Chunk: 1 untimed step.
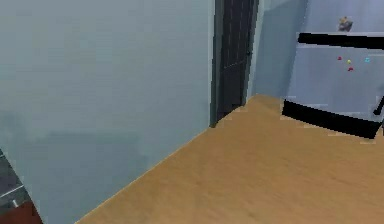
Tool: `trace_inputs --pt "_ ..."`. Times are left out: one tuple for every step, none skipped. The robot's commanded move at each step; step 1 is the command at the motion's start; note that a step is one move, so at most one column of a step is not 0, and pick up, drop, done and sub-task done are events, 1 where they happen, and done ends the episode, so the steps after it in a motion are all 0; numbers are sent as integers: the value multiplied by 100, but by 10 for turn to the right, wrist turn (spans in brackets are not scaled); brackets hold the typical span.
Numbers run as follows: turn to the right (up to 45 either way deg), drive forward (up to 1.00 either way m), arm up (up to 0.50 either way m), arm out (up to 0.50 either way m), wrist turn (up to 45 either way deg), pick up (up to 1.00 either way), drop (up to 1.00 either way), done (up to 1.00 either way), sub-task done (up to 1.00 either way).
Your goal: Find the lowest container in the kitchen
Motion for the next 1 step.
trace_inputs --pt "30 0 0 0 0 0 0 0 0"
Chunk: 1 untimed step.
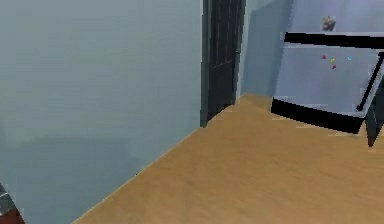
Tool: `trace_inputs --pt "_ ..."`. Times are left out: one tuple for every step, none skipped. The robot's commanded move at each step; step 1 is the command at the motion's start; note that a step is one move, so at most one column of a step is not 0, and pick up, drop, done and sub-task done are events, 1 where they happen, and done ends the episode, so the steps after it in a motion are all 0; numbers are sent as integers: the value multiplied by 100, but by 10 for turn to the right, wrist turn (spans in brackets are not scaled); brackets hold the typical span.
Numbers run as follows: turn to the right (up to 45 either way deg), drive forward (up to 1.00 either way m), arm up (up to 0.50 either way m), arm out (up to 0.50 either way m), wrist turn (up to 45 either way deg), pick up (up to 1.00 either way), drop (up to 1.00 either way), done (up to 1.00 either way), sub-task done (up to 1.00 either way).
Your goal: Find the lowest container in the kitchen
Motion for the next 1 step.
trace_inputs --pt "0 25 0 0 0 0 0 0 0"
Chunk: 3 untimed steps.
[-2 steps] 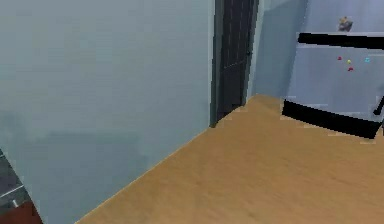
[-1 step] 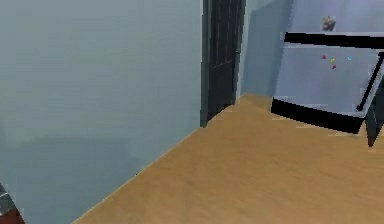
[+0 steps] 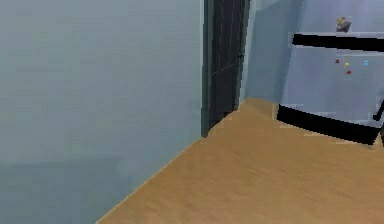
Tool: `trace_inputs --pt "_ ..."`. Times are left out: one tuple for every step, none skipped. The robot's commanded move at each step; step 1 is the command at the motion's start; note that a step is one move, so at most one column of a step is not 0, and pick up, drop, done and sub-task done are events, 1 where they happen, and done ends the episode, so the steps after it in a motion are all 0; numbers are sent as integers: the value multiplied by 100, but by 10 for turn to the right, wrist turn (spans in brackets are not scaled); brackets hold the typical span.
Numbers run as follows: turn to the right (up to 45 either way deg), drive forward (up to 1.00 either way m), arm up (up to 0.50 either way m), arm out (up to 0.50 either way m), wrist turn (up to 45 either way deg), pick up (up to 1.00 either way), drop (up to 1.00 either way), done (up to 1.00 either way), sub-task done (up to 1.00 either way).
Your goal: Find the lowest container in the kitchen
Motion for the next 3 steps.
trace_inputs --pt "-450 0 0 0 0 0 0 0 0" --pt "450 0 0 0 0 0 0 0 0" --pt "0 15 0 0 0 0 0 0 0"
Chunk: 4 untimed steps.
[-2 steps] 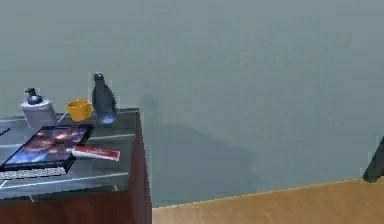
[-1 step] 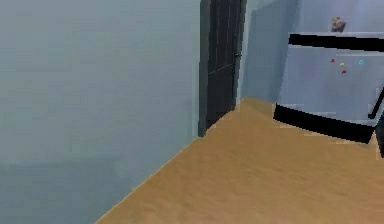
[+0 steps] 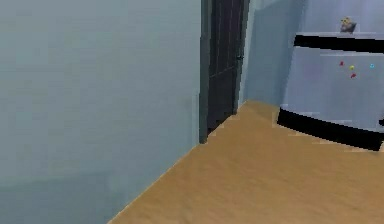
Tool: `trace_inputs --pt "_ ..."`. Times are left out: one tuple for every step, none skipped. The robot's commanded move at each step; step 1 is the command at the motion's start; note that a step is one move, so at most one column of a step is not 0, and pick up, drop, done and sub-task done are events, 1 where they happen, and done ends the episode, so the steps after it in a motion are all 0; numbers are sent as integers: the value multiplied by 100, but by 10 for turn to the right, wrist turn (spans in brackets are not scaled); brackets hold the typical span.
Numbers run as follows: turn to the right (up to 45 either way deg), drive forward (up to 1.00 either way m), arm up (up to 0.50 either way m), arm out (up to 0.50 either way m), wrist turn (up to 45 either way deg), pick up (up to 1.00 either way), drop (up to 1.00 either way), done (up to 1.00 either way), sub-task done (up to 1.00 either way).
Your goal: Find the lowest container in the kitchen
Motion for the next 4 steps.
trace_inputs --pt "-450 0 0 0 0 0 0 0 0" --pt "-450 0 0 0 0 0 0 0 0" --pt "-450 0 0 0 0 0 0 0 0" --pt "-450 0 0 0 0 0 0 0 0"
